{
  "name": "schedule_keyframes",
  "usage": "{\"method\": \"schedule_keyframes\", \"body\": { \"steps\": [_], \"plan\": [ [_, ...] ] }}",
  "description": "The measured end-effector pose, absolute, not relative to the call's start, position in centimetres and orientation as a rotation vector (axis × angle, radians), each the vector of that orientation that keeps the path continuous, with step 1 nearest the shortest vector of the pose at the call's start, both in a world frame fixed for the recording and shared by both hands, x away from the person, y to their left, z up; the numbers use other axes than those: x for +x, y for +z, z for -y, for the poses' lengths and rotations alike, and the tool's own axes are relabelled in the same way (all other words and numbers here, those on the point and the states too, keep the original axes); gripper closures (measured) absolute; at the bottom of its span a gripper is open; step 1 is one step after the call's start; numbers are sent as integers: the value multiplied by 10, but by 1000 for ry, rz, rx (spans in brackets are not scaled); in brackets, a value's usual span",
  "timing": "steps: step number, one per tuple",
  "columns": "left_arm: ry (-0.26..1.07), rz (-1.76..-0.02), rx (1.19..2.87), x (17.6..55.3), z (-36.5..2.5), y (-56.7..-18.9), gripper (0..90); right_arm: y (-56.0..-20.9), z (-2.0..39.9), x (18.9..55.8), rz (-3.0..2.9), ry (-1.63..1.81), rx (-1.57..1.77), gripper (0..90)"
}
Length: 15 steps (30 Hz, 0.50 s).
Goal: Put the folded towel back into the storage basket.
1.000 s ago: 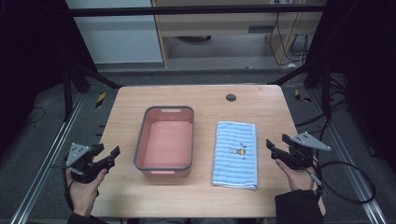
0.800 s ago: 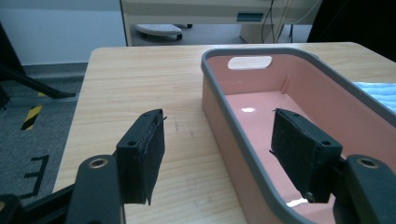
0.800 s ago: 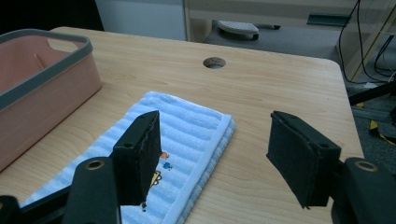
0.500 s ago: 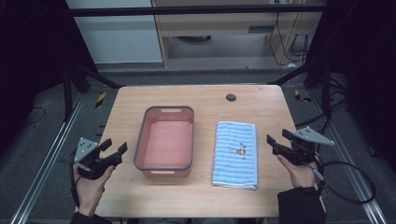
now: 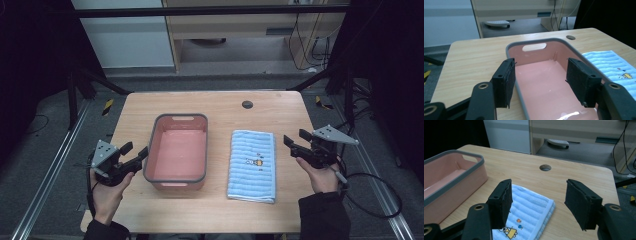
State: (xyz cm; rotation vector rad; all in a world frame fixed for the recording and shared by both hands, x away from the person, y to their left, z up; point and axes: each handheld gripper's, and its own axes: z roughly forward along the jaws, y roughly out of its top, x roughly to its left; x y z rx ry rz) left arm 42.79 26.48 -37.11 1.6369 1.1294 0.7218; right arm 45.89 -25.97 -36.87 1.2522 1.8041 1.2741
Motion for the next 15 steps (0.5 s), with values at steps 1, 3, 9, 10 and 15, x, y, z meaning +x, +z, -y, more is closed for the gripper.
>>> {"method": "schedule_keyframes", "body": {
  "steps": [1, 3, 9, 10, 15],
  "plan": [
    [716, -1125, 1637, 428, -262, -370, 399, -366, 258, 461, -1808, 1276, 1243, 385],
    [713, -1111, 1636, 429, -256, -367, 404, -364, 256, 463, -1810, 1283, 1241, 381],
    [697, -1066, 1657, 431, -237, -359, 406, -361, 252, 467, -1823, 1289, 1220, 367],
    [697, -1060, 1657, 431, -234, -358, 408, -360, 250, 469, -1825, 1286, 1221, 364],
    [689, -1022, 1676, 431, -217, -353, 414, -360, 248, 473, -1829, 1286, 1220, 358]
  ]
}}
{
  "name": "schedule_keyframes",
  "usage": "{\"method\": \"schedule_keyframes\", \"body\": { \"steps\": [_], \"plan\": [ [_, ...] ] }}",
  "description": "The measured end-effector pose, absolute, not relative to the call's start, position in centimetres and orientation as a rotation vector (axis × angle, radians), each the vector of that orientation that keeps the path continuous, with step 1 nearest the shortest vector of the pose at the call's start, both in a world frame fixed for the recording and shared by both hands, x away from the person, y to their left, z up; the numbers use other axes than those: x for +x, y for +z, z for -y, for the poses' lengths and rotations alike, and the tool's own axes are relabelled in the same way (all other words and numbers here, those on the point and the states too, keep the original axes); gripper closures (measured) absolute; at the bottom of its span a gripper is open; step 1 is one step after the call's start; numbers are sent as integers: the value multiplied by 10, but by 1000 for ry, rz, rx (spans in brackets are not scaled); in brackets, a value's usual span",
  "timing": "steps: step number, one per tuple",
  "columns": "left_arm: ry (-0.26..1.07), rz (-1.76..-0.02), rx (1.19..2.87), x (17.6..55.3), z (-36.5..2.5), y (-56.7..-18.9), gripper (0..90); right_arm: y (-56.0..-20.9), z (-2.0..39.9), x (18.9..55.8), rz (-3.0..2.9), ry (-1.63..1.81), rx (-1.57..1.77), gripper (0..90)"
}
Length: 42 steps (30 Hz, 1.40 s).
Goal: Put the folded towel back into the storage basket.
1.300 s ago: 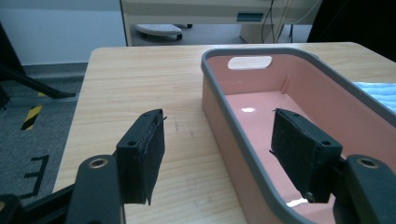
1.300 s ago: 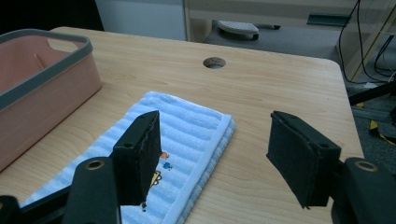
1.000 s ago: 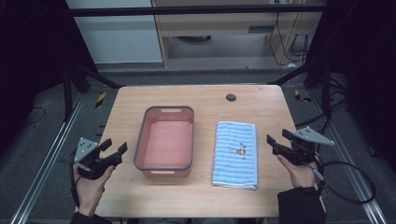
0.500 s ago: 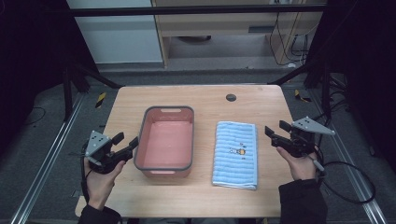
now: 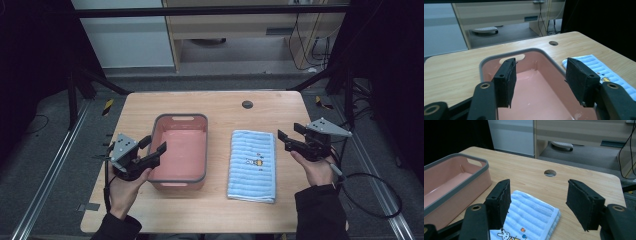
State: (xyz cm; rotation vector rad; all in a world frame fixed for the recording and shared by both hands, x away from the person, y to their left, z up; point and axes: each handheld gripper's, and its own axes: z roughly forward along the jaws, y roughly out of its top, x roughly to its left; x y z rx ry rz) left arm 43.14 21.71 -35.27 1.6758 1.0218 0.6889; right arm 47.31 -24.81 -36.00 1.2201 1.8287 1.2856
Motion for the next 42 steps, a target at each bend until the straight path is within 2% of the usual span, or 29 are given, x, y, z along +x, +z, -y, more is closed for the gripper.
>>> {"method": "schedule_keyframes", "body": {
  "steps": [22, 42],
  "plan": [
    [604, -928, 1738, 427, -141, -363, 440, -361, 245, 491, -1833, 1236, 1225, 410],
    [557, -858, 1827, 420, -80, -390, 458, -375, 240, 508, -1869, 1185, 1234, 391]
  ]
}}
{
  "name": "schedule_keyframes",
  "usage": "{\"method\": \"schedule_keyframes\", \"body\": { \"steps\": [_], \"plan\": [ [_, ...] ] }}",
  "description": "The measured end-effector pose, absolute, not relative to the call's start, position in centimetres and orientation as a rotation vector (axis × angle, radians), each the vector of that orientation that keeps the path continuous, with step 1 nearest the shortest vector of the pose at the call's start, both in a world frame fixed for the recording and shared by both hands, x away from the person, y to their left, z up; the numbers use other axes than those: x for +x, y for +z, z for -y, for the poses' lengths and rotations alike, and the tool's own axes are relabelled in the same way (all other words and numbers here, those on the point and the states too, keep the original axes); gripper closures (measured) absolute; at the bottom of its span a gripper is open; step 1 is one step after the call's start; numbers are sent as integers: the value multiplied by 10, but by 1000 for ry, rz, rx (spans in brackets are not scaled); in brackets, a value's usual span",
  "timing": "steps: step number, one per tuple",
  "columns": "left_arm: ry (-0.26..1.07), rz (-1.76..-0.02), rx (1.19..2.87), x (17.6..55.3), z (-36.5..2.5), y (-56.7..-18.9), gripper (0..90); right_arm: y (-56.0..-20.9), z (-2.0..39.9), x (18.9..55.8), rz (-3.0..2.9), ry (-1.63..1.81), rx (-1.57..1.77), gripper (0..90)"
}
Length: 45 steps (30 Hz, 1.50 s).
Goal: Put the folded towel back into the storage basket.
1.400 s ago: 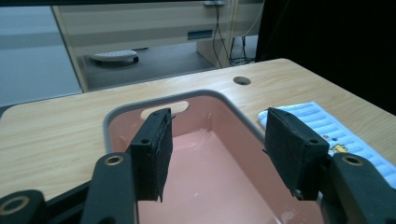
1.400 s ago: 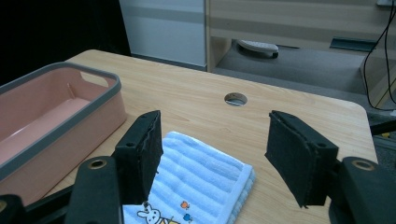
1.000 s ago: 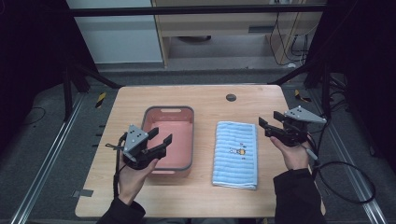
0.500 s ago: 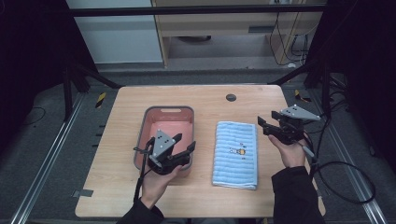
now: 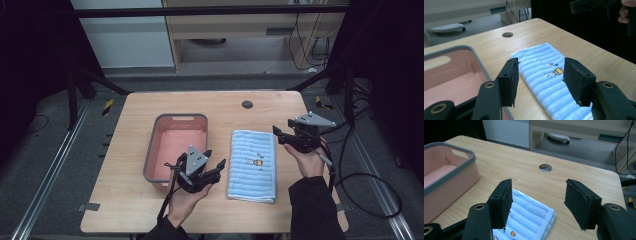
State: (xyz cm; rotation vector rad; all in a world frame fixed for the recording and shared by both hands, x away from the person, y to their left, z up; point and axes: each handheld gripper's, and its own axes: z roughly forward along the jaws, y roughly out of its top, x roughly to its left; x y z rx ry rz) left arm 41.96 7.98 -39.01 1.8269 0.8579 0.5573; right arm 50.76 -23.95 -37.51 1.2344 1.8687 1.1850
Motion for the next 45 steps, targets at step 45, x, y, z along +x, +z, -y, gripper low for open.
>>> {"method": "schedule_keyframes", "body": {
  "steps": [45],
  "plan": [
    [493, -930, 1993, 421, -37, -469, 543, -444, 241, 539, -1966, 1078, 1361, 515]
  ]
}}
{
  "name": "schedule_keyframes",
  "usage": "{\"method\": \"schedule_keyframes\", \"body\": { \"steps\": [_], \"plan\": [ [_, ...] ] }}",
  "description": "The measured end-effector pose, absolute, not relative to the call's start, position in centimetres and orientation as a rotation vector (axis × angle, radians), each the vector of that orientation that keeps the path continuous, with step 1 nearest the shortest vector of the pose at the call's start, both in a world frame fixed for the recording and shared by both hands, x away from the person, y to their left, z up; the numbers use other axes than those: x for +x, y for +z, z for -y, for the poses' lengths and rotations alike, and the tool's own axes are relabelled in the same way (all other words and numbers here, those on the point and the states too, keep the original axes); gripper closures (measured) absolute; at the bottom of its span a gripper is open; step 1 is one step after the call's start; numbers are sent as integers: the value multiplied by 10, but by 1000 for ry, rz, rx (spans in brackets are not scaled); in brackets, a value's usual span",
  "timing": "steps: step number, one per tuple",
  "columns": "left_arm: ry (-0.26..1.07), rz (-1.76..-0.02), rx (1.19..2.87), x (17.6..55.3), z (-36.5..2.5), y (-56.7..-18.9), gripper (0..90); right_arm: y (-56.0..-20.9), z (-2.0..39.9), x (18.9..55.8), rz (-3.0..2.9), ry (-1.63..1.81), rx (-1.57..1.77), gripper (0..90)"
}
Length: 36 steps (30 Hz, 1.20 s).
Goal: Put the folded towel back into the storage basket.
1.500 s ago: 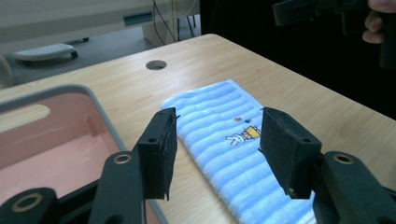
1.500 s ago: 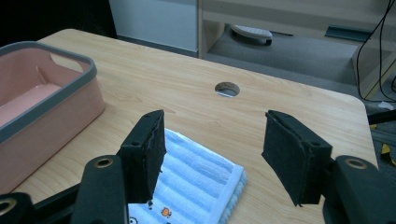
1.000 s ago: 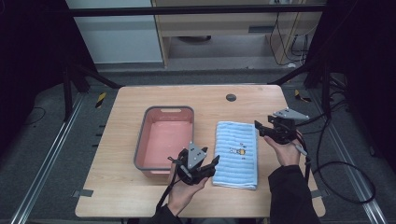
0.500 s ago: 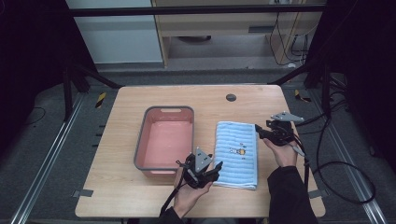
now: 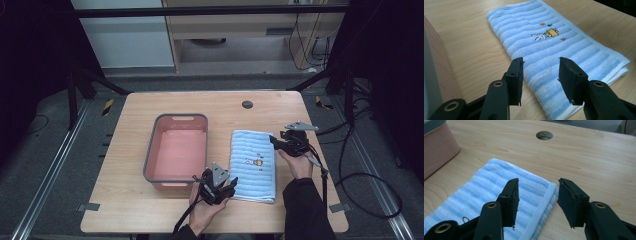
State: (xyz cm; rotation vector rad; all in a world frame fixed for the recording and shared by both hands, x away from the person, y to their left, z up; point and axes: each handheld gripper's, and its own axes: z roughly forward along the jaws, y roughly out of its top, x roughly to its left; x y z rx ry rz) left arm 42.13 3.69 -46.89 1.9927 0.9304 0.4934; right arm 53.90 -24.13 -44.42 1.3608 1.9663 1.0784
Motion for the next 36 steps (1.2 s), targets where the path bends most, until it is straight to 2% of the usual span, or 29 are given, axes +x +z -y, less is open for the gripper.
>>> {"method": "schedule_keyframes", "body": {
  "steps": [12, 36],
  "plan": [
    [477, -966, 2036, 423, -30, -489, 544, -476, 247, 549, -1992, 1024, 1452, 515],
    [431, -1028, 2039, 427, -28, -507, 570, -497, 239, 556, -2072, 998, 1494, 577]
  ]
}}
